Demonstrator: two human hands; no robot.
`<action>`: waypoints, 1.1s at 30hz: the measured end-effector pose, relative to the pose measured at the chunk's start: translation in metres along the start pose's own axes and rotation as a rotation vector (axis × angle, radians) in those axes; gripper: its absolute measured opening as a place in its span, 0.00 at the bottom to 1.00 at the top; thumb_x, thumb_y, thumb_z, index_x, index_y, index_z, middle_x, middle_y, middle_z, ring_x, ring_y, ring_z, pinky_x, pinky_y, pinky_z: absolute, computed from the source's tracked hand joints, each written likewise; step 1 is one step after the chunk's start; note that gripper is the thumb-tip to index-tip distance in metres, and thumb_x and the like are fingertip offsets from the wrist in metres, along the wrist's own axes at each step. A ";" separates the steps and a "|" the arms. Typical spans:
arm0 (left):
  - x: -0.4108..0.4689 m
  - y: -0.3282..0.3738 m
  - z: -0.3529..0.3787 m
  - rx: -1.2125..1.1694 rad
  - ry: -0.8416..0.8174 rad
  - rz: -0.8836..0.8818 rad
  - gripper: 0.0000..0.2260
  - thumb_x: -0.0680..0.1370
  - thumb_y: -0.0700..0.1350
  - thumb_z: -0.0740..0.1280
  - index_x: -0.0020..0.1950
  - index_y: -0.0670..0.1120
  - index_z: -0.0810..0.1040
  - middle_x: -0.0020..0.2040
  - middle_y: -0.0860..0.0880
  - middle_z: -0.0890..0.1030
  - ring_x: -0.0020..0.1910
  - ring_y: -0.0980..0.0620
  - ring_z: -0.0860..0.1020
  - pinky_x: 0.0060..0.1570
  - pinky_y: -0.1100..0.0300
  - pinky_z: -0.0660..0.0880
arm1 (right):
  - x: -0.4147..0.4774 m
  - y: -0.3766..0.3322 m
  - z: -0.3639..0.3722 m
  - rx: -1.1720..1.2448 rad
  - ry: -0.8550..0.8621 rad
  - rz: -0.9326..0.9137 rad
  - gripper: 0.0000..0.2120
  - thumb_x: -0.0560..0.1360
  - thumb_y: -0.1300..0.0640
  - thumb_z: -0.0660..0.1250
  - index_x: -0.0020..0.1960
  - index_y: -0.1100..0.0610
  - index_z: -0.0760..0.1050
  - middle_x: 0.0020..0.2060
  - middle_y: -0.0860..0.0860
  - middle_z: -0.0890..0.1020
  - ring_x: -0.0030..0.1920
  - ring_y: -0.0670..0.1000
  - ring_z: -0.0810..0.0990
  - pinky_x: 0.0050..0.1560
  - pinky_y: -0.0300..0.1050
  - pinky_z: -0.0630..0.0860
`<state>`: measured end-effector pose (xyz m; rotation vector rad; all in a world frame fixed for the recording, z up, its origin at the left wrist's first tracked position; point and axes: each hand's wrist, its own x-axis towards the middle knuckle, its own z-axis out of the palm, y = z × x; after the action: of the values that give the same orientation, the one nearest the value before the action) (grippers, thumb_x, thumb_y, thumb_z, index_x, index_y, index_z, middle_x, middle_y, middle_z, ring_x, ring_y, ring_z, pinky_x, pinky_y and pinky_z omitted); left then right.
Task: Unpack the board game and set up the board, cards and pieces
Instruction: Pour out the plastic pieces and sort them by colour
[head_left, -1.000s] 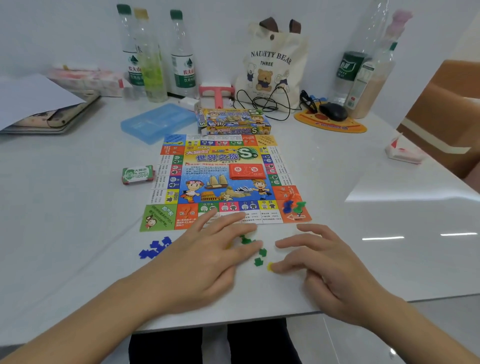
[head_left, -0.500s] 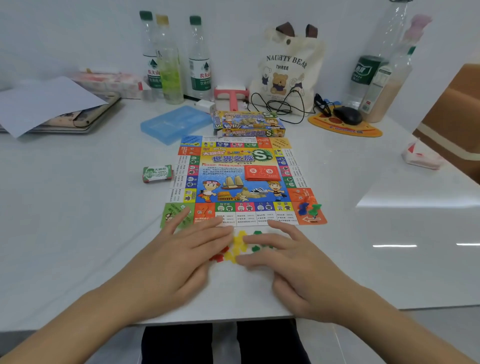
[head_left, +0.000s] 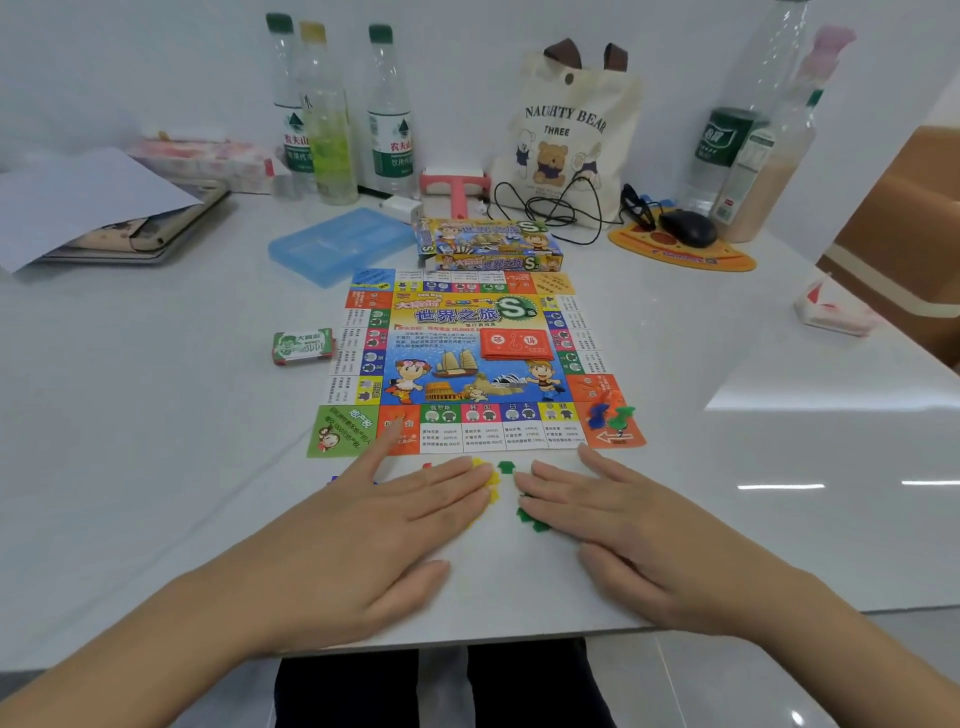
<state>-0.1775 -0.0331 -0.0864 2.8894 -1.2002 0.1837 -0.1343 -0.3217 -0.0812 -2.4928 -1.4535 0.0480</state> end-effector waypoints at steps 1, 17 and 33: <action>0.001 0.001 0.000 0.003 -0.002 0.000 0.24 0.82 0.54 0.46 0.78 0.49 0.56 0.77 0.53 0.57 0.76 0.58 0.53 0.70 0.39 0.46 | -0.002 0.001 0.000 -0.004 0.001 0.004 0.24 0.78 0.57 0.54 0.74 0.53 0.66 0.74 0.45 0.63 0.75 0.42 0.57 0.74 0.52 0.51; 0.002 -0.007 -0.004 -0.022 0.199 -0.073 0.22 0.81 0.49 0.50 0.71 0.45 0.70 0.69 0.51 0.73 0.70 0.54 0.69 0.69 0.39 0.54 | 0.013 0.005 0.001 -0.068 0.106 0.058 0.23 0.76 0.57 0.52 0.71 0.53 0.68 0.70 0.45 0.72 0.75 0.44 0.60 0.74 0.52 0.53; -0.010 -0.014 -0.008 -0.104 0.168 -0.010 0.22 0.74 0.45 0.57 0.65 0.55 0.76 0.69 0.55 0.72 0.72 0.50 0.66 0.68 0.36 0.56 | 0.028 -0.012 0.002 -0.048 0.084 0.007 0.25 0.76 0.57 0.52 0.72 0.51 0.67 0.71 0.44 0.69 0.76 0.44 0.54 0.75 0.53 0.50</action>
<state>-0.1756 -0.0155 -0.0794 2.7282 -1.1315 0.3456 -0.1308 -0.2911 -0.0777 -2.5052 -1.4288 -0.0900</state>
